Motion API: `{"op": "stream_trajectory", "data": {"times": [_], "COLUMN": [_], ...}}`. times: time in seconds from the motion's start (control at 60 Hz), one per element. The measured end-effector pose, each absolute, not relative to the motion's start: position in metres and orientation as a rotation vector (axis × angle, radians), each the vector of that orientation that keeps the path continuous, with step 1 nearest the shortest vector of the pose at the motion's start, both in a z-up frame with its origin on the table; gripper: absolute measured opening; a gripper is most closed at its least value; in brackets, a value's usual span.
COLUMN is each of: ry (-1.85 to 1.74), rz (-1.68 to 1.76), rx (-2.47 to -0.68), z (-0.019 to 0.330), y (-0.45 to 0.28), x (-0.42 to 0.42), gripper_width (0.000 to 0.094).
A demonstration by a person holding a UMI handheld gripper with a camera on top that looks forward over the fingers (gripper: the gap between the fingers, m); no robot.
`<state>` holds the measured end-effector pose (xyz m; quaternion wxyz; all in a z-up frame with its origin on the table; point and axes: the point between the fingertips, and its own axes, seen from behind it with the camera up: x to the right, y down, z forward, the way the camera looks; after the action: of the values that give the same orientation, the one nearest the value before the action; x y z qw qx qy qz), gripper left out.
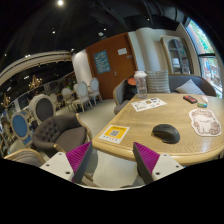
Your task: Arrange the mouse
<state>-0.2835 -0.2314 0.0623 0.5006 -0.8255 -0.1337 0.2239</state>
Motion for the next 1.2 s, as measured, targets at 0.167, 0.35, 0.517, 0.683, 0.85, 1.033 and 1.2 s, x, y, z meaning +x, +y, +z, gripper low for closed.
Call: {"op": "stream_trajectory", "data": {"times": [0.167,0.35,0.517,0.683,0.85,1.033,1.2], "ry": [-0.274,-0.184,-0.202,-0.205,-0.249,-0.297,-0.231], "rz": [0.34,0.138,0.12,0.113,0.087,0.151,0.14], "rx": [-2.004,-2.065,-2.156,-2.184,-2.19,-2.153,-2.014], "z": [0.042,0.015,-0.016,-0.018,-0.019,-0.009,0.068], "y": [-0.198,-0.137,-0.096,-0.038,-0.007,-0.009,-0.001], "x": [-0.228,-0.146,-0.131,-0.131,-0.13,-0.139,-0.099], "gripper_width": [0.0851,0.0849,0.0847,0.0775,0.0485,0.0378,0.038]}}
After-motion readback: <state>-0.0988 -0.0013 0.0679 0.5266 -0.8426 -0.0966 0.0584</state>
